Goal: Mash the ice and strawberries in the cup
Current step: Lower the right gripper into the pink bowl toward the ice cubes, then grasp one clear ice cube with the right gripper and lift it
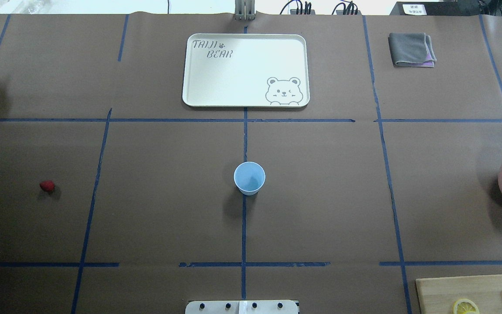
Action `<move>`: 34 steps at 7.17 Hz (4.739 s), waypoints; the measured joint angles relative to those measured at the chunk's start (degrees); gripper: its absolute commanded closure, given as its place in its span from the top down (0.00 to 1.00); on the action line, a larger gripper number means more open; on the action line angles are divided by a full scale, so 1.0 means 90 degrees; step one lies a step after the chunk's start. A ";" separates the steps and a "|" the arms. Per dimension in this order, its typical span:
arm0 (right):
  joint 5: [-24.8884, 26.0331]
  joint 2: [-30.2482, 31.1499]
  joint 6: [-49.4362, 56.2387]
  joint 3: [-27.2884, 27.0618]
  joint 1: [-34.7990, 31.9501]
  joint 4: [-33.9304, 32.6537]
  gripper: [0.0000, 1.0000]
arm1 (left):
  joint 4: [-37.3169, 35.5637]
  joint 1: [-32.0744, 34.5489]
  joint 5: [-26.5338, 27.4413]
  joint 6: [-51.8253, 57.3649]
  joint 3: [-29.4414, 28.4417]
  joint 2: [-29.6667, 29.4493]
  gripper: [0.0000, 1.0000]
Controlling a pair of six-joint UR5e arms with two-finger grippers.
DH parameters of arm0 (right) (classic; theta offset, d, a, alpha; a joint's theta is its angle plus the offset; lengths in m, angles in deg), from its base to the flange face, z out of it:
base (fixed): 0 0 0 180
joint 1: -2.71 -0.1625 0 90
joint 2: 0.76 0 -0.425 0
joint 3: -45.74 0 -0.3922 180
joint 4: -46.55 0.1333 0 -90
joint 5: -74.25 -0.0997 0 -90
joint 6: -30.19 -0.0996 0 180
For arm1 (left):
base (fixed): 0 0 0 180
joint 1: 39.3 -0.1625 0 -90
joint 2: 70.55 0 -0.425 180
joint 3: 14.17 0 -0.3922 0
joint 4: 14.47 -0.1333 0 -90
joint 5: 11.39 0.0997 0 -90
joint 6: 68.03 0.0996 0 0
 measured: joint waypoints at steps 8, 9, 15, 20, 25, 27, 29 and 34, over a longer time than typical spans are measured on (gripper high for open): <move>-0.0017 -0.0064 -0.0045 -0.0102 0.0038 -0.0012 0.99 | 0.0000 0.0000 0.0000 -0.0043 -0.0001 -0.0079 1.00; -0.0006 -0.0058 -0.0062 -0.0177 0.0099 -0.0009 0.99 | 0.0000 0.0000 -0.0002 -0.0041 -0.0008 -0.0085 1.00; 0.0472 0.0310 -0.1150 -0.1035 0.1170 0.0421 0.96 | 0.0003 0.0000 -0.0032 -0.0132 0.0095 -0.0100 1.00; 0.0484 0.0539 -0.1963 -0.0971 0.1859 0.0832 0.66 | 0.0004 0.0000 -0.0039 -0.0288 0.0162 -0.0206 1.00; 0.0373 0.0615 -0.2325 -0.0835 0.2003 0.0798 0.51 | 0.0010 0.0000 -0.0050 -0.0289 0.0168 -0.0217 1.00; 0.0367 0.0616 -0.2363 -0.0742 0.2150 0.0822 0.51 | 0.0010 0.0000 -0.0057 -0.0289 0.0168 -0.0220 1.00; 0.0375 0.0616 -0.2362 -0.0696 0.2274 0.0831 0.51 | 0.0004 0.0000 -0.0058 -0.0290 0.0162 -0.0252 1.00; 0.0386 0.0616 -0.2356 -0.0514 0.2365 0.0850 0.52 | 0.0001 0.0000 -0.0058 -0.0289 0.0158 -0.0266 1.00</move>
